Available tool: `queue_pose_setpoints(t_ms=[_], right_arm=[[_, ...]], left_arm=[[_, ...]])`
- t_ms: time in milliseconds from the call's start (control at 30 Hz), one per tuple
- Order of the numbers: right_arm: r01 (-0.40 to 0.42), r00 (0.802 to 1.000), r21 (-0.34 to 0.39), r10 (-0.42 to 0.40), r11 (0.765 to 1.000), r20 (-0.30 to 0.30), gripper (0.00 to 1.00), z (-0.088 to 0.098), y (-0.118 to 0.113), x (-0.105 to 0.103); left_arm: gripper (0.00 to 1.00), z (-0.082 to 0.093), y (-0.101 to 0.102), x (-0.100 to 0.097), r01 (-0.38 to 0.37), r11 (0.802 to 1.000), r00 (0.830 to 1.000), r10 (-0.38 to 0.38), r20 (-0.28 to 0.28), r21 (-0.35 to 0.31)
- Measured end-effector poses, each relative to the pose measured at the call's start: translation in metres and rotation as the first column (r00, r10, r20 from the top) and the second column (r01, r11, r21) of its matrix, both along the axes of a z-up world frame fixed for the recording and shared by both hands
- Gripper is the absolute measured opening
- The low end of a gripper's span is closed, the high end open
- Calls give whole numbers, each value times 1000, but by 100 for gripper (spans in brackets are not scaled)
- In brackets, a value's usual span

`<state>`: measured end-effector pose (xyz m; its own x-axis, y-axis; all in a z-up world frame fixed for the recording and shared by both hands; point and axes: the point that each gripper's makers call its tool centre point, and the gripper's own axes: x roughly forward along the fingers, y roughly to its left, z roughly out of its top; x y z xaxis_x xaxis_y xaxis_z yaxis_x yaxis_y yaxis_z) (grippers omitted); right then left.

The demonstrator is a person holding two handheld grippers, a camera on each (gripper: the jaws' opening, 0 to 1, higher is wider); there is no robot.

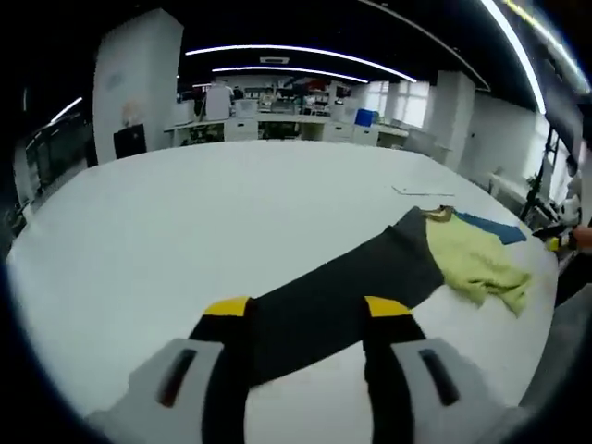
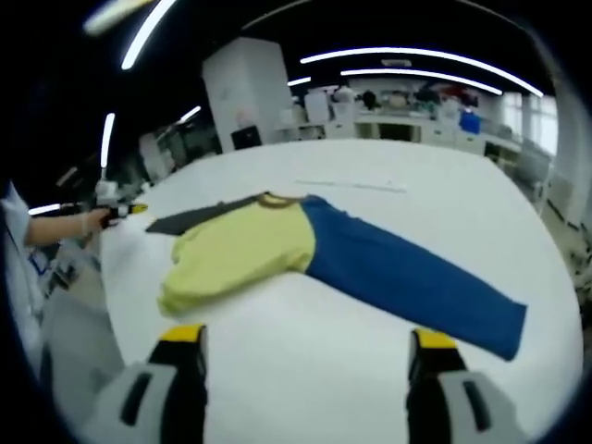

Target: Fold the garment on the visible template until the final outline fits inside the template.

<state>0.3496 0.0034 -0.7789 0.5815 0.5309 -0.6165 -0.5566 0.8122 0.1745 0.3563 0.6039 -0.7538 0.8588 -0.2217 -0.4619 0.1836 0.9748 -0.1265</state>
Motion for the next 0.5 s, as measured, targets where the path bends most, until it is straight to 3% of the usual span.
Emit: queue_pose_setpoints(t_ms=[67,200,500], right_arm=[[-9,1000,3,9,1000,2,89,1,5,-2],[-29,1000,7,29,1000,0,90,3,9,-6],[-72,997,16,72,997,16,95,7,18,-14]], left_arm=[[63,7,-21,-6,69,998,998,-69,11,11],[72,23,-66,-23,146,989,989,-145,37,-14],[99,30,-117,-49,287,958,957,-287,32,-5]])
